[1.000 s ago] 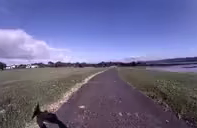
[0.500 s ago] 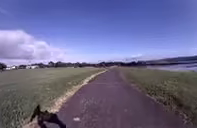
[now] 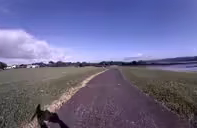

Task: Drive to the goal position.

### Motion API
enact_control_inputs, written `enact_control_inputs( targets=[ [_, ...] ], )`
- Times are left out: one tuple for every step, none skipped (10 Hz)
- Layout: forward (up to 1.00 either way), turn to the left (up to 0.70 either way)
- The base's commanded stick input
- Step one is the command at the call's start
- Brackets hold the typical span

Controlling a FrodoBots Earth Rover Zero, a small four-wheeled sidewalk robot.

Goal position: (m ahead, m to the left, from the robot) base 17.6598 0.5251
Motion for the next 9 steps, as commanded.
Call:
enact_control_inputs(
  targets=[
    [0.70, 0.00],
    [0.70, 0.00],
    [0.70, 0.00],
    [0.70, 0.00],
    [0.70, 0.00],
    [0.70, 0.00],
    [0.70, 0.00],
    [0.70, 0.00],
    [0.70, 0.00]
  ],
)
